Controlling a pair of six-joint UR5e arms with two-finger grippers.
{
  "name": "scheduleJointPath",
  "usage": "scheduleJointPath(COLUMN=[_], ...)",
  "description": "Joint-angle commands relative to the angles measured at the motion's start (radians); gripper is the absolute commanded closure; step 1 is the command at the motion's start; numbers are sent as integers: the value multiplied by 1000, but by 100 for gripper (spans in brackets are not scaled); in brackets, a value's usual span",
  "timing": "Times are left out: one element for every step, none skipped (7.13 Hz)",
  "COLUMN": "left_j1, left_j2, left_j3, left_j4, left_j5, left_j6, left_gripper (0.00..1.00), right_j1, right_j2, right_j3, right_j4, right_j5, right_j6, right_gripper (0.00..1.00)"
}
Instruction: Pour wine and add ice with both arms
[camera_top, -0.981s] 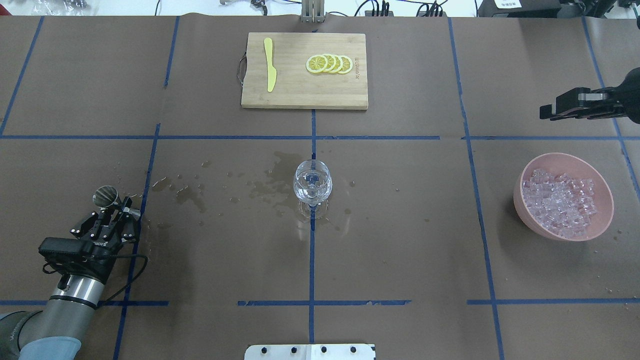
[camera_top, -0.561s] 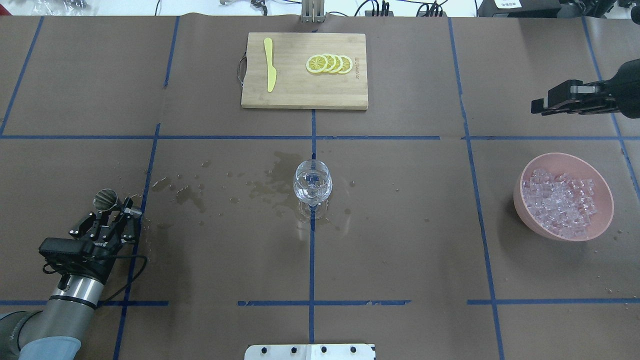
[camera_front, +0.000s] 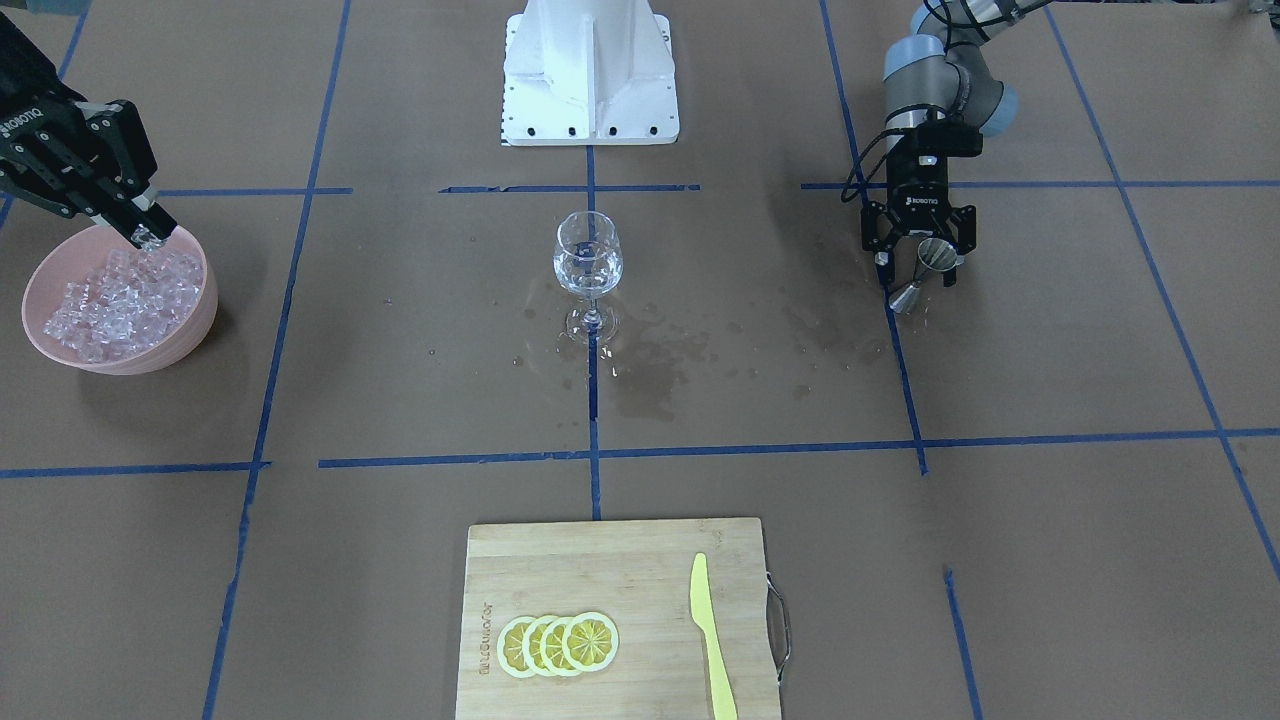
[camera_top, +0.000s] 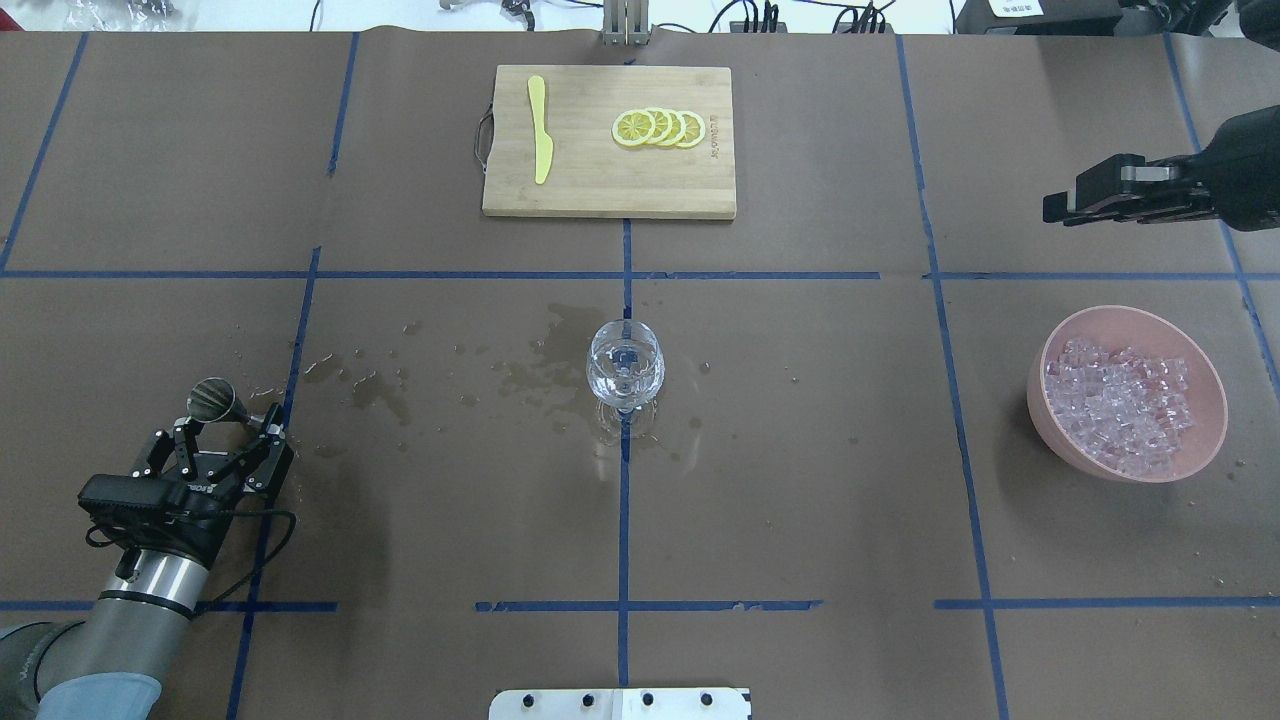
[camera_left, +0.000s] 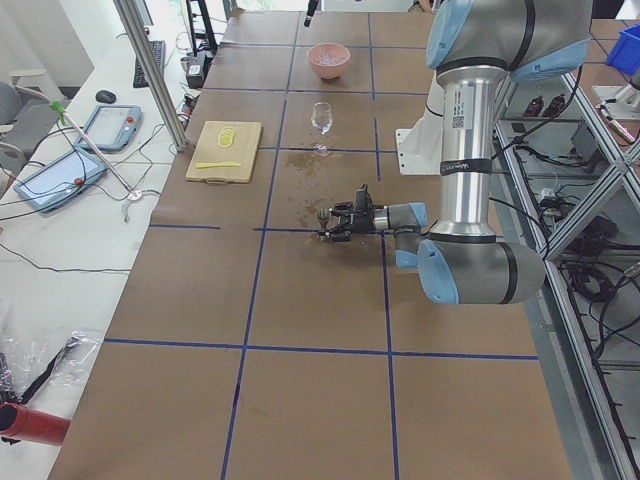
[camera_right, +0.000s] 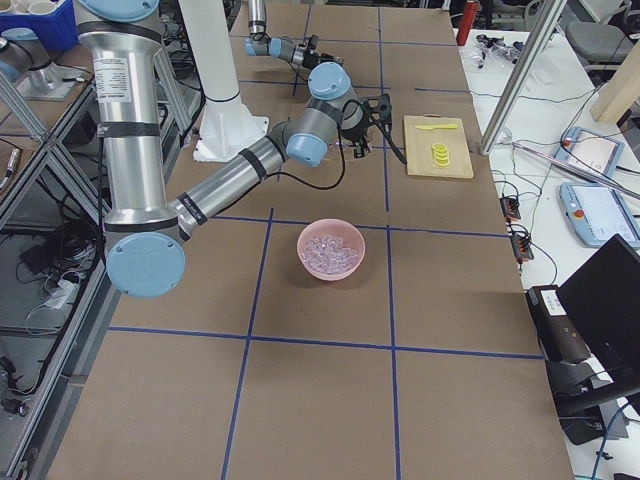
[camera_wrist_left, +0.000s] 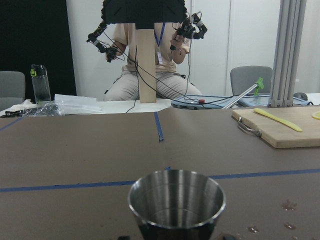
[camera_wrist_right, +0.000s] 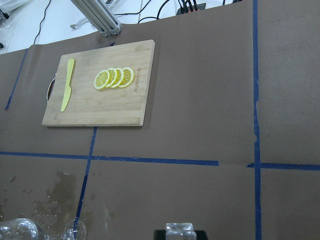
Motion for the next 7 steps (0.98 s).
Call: scheduleJointPath(left_j1=[-2, -3, -2, -2, 0, 0, 1], left_j2=[9, 13, 23, 47, 70, 107, 171], left_j3=[-9, -12, -15, -56, -79, -107, -151], left_j4=[1, -1, -1, 2, 5, 7, 10], left_j5=[-38, -66, -92, -128, -150, -185, -219], left_j6=[11, 16, 16, 17, 17, 17, 17], left_gripper=[0, 0, 0, 0, 0, 0, 0], right_j1=[-3, -3, -3, -4, -9, -10, -18], right_j2=[1, 2, 24, 28, 30, 31, 38], right_j3=[-1, -1, -1, -3, -3, -3, -3], right_j4=[1, 1, -2, -5, -3, -2, 0], right_j5=[0, 0, 0, 1, 0, 0, 0], right_j6=[0, 0, 0, 0, 3, 12, 17], right_gripper=[100, 100, 100, 100, 100, 100, 100])
